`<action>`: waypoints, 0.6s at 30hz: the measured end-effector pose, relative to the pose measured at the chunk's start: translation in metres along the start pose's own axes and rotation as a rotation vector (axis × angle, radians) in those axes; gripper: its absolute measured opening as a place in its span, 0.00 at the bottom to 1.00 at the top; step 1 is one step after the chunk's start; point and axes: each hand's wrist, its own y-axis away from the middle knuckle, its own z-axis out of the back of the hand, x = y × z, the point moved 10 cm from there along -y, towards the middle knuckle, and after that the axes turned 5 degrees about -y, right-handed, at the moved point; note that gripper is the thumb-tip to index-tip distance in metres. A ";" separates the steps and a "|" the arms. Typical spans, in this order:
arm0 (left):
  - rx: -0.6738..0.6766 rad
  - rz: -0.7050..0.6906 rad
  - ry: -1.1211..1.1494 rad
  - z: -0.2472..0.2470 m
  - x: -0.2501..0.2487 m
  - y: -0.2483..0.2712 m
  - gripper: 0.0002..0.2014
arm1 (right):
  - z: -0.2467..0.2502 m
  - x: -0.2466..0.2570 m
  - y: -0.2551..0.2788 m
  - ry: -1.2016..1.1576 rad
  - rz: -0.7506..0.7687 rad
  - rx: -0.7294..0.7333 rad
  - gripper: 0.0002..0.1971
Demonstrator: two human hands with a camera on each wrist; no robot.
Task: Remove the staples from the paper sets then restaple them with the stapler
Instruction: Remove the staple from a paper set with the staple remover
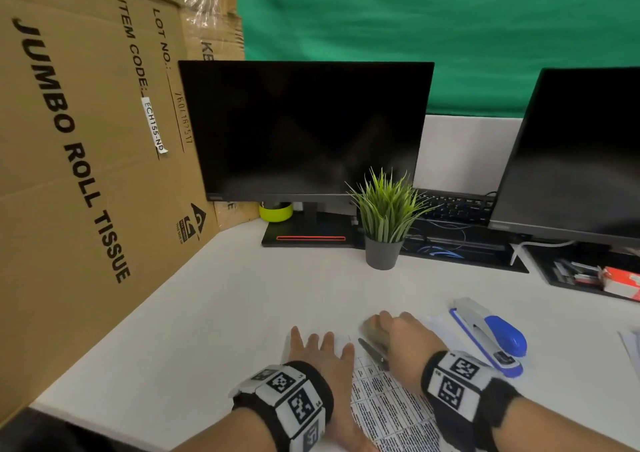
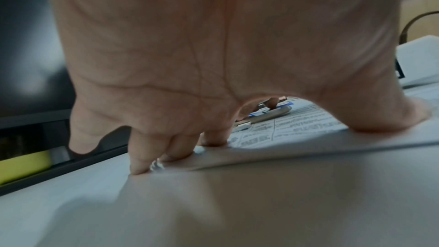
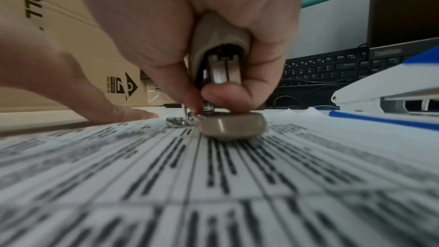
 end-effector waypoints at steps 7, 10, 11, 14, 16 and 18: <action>0.130 -0.120 0.036 0.000 -0.002 0.006 0.58 | 0.016 0.003 -0.030 -0.100 -0.040 -0.060 0.14; 0.153 -0.164 0.007 -0.001 -0.001 0.014 0.67 | 0.030 -0.013 -0.022 -0.113 -0.008 -0.043 0.11; 0.131 -0.162 0.014 0.003 0.000 0.014 0.67 | 0.032 -0.022 -0.017 -0.109 0.001 -0.038 0.11; 0.015 -0.179 0.044 0.023 -0.005 0.013 0.66 | 0.022 -0.043 0.003 -0.072 0.019 0.052 0.08; -0.012 -0.228 0.081 0.030 -0.015 0.013 0.67 | 0.013 -0.049 0.011 -0.074 0.029 0.069 0.15; 0.018 -0.276 0.113 0.029 -0.024 0.013 0.66 | 0.012 -0.048 0.013 -0.088 0.044 0.026 0.15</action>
